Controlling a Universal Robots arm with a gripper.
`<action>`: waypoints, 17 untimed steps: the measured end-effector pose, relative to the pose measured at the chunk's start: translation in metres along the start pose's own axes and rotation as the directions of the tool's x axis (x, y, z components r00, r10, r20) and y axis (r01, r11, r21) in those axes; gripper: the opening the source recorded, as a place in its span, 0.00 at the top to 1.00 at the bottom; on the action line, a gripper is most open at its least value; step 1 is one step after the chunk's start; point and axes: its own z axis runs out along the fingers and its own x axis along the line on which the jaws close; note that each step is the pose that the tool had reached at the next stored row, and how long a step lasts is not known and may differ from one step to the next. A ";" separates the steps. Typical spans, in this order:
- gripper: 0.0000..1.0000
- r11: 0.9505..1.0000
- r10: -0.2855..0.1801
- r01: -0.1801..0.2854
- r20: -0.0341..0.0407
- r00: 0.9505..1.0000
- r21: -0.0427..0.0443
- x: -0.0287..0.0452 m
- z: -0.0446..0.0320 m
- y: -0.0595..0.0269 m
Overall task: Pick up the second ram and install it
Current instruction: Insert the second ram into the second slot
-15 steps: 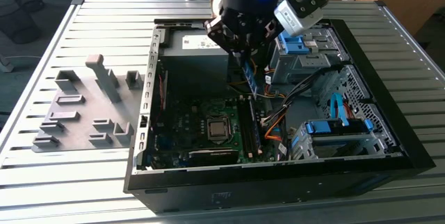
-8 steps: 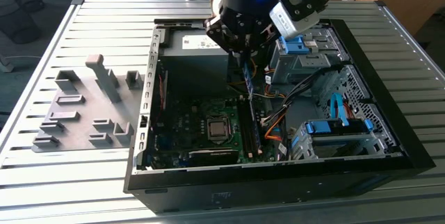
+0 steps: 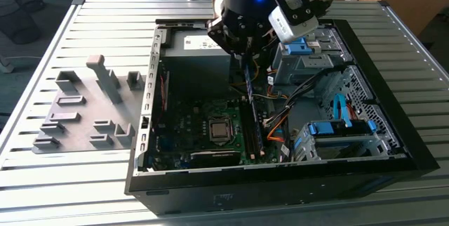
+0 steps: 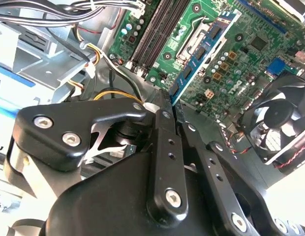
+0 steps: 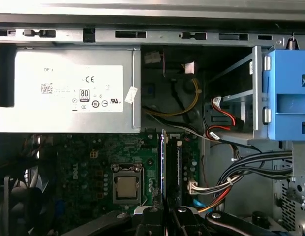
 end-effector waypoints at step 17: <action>0.86 1.000 0.000 0.000 -0.001 1.000 0.001 -0.0021 0.0154 -0.0006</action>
